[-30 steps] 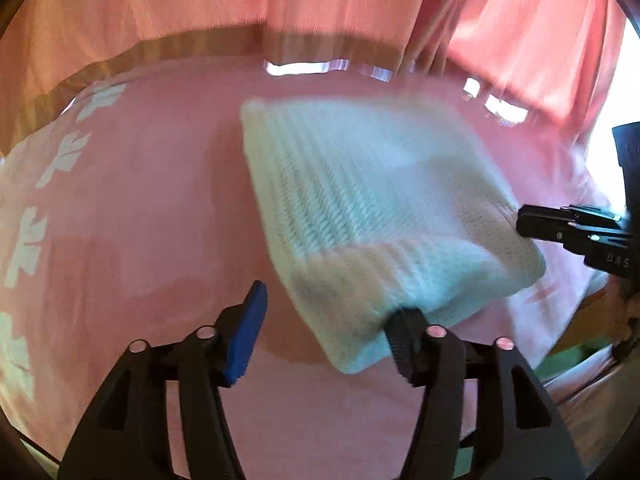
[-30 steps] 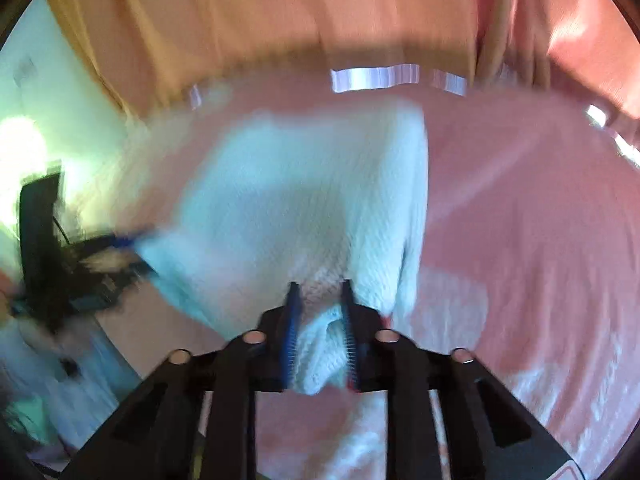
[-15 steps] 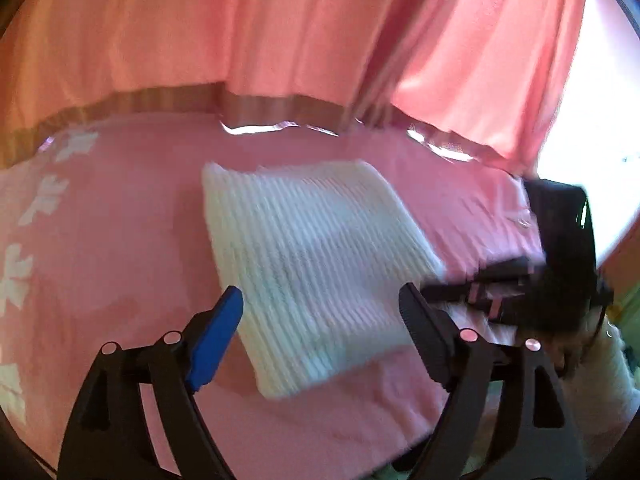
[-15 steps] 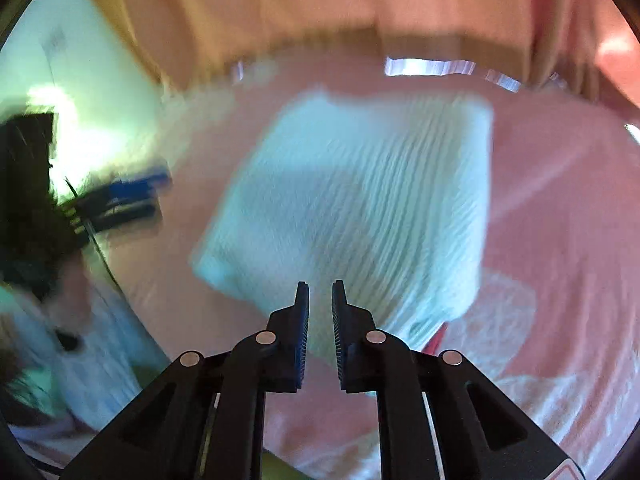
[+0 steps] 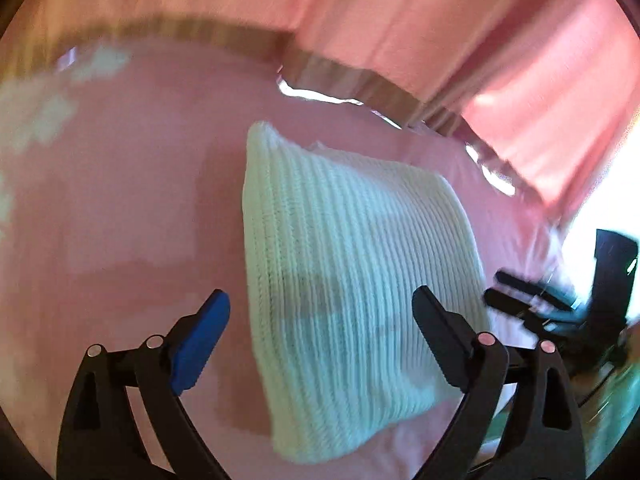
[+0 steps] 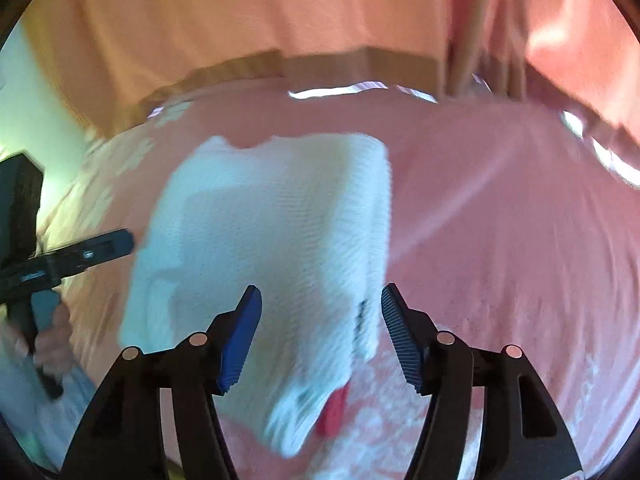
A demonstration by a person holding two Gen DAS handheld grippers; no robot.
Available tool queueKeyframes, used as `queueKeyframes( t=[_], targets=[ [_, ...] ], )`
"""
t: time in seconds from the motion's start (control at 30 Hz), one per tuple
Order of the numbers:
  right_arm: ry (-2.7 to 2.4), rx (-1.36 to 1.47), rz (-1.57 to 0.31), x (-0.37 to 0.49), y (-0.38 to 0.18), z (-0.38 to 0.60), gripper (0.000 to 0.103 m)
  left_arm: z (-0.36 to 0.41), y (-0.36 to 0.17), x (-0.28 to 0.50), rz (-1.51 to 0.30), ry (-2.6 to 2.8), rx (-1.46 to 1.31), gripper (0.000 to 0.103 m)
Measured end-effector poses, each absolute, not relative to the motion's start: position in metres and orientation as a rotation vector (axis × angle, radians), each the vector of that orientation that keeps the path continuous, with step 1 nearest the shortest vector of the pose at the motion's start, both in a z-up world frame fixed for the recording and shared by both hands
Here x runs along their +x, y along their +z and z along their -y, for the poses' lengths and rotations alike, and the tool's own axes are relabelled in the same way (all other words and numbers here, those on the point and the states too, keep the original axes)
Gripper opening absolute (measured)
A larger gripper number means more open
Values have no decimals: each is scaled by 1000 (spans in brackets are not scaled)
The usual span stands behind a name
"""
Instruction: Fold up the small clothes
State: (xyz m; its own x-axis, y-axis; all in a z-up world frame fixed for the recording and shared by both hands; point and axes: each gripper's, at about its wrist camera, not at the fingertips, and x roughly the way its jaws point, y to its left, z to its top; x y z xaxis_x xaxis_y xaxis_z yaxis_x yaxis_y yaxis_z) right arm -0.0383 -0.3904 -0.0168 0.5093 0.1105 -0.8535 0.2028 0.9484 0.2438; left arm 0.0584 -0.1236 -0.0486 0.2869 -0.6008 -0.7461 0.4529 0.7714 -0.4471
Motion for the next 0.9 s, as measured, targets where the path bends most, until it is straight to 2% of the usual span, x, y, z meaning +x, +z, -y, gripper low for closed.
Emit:
queueKeyframes(
  t=[0.13,0.2,0.23,0.27,0.3,0.33,0.37,0.4,0.53,0.6,0.63,0.7,0.77,0.83,0.87,0.9],
  targets=[
    [-41,445,-1132,-18,-53,396,63,138,-87,81,-1195,-668,-193,91],
    [-15,536,-1142,-19,-71,395,69,142,-100,84,-1243,-706,-247,90],
    [-9,575,-1133,-27,-75,396,68,142,-104,85,-1253,-728,-279,79],
    [7,616,-1122,-29,-78,398,58,142,-103,85,-1255,-743,-290,67],
    [21,628,-1110,-29,-77,397,40,141,-97,85,-1243,-751,-290,61],
    [35,637,-1092,-31,-71,396,35,139,-92,84,-1235,-759,-290,50],
    [32,632,-1069,-33,-63,393,29,137,-85,83,-1220,-765,-289,45],
    [43,611,-1025,-34,-49,387,27,133,-73,81,-1189,-776,-291,43],
    [113,598,-891,-38,-12,367,27,116,-30,76,-1044,-759,-220,43],
    [114,557,-927,-31,-19,356,31,106,-26,78,-1015,-713,-178,48],
    [97,532,-967,-24,-29,351,33,104,-30,80,-1020,-679,-152,54],
    [49,486,-1068,-14,-51,344,37,106,-48,85,-1035,-546,-52,54],
    [18,496,-1046,-17,-48,345,41,109,-52,79,-997,-479,25,55],
    [-42,427,-979,-27,-22,340,39,110,-39,68,-948,-479,52,53],
    [-54,365,-909,-39,-1,333,35,111,-30,57,-910,-493,70,55],
    [-49,335,-865,-45,10,329,20,110,-23,48,-876,-511,82,57]
  ],
)
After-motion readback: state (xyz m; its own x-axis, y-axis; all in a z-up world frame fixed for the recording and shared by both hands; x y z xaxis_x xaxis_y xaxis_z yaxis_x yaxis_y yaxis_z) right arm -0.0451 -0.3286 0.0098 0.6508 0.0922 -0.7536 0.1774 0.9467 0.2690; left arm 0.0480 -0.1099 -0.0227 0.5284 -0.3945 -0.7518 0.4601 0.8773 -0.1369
